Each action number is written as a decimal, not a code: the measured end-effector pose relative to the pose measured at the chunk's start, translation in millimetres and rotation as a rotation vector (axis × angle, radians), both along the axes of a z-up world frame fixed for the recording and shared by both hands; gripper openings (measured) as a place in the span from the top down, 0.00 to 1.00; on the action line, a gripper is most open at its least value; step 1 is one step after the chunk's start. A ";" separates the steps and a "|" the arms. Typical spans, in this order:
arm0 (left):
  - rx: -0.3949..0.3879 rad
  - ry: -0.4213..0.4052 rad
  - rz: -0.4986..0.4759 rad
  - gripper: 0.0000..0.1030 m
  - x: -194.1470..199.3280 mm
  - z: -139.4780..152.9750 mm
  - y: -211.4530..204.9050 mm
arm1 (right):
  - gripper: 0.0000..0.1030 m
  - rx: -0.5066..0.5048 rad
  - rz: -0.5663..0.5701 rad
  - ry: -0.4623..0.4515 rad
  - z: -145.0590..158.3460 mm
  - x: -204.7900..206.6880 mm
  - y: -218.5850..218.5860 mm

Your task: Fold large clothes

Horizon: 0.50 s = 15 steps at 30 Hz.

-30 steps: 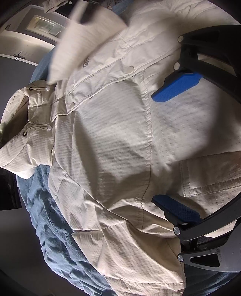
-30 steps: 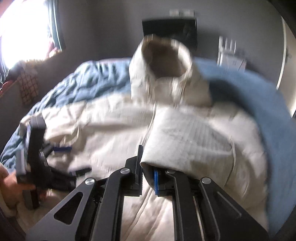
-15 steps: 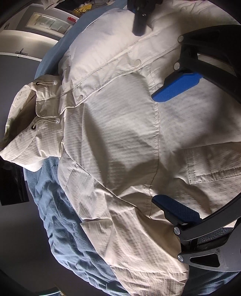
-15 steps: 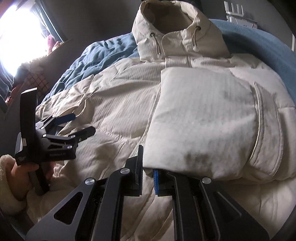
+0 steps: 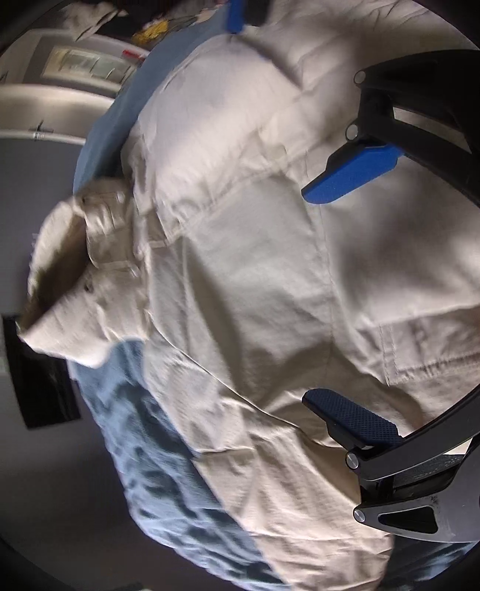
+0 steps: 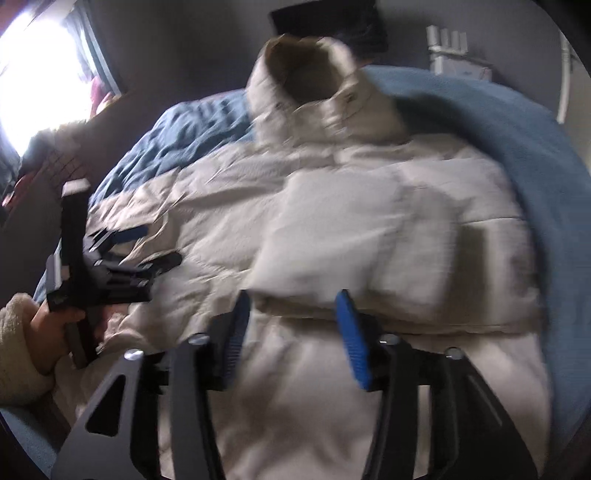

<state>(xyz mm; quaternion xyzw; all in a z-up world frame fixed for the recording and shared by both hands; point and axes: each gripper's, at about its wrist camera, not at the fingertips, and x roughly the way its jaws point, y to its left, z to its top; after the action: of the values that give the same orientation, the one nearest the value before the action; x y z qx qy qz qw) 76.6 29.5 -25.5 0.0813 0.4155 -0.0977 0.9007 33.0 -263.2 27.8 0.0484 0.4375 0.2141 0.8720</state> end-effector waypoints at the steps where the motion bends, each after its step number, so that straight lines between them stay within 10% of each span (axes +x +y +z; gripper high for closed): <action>1: 0.007 -0.013 -0.021 0.06 -2.2 3.1 -6.2 | 0.53 0.005 -0.033 -0.005 2.6 1.3 -12.3; 15: 0.132 -0.042 -0.455 0.06 -22.3 23.3 -141.9 | 0.50 0.078 -0.457 -0.014 -1.6 35.4 -151.1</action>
<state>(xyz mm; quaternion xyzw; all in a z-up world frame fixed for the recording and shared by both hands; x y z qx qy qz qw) 54.4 -112.4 -2.3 0.2336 0.3733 -0.2688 0.8566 68.4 -414.3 26.2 0.1786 0.4003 0.0281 0.8984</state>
